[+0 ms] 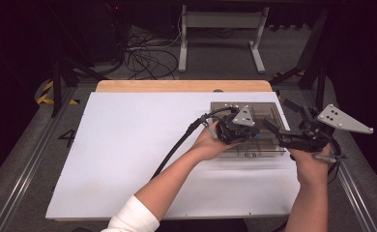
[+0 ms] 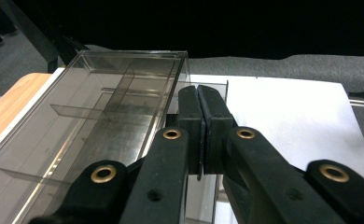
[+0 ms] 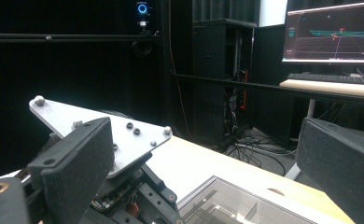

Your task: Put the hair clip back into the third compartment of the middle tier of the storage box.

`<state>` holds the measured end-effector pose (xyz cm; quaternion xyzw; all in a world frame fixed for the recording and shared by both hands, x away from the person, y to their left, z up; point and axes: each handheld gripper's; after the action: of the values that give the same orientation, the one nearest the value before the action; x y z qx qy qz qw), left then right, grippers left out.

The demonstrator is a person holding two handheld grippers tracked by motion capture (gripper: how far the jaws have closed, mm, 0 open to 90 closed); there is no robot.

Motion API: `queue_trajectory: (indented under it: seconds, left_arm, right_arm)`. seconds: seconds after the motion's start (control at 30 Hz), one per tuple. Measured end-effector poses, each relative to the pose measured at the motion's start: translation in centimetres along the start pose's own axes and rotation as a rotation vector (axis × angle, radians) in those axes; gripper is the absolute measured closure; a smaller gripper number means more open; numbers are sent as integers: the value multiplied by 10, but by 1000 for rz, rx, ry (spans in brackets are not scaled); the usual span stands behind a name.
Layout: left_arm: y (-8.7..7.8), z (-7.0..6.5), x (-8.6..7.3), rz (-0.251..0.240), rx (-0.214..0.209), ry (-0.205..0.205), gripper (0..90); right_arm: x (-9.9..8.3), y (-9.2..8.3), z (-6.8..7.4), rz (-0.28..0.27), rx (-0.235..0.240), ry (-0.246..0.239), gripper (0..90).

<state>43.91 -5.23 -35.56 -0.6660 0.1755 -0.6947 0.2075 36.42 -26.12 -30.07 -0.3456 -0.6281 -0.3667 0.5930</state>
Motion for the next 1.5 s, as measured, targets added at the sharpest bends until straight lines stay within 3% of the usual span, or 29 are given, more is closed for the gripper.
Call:
queue_trajectory:
  seconds: [0.67, 1.07, 1.37, 1.5]
  left_arm:
    - [21, 0, 10, -55, 1, -25, 885]
    - [34, 1, 8, -103, -37, -67, 884]
    - [44, -1, 6, -95, -34, -73, 884]
    - [51, -2, 6, -54, -10, -60, 884]
  right_arm:
    - [1, -2, -2, -14, 3, 6, 50]
    - [1, -3, -4, -16, 0, 10, 50]
    - [1, -3, -5, -15, -2, 8, 50]
    - [1, -3, -6, -15, -5, 12, 50]
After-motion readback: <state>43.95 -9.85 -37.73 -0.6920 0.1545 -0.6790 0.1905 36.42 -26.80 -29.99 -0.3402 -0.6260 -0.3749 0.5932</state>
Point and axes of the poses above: each handheld gripper's, and its own axes: y roughly forward along the jaws, x roughly out of its top, z roughly to its left, and after that the axes turned 15 degrees about -x, right-handed
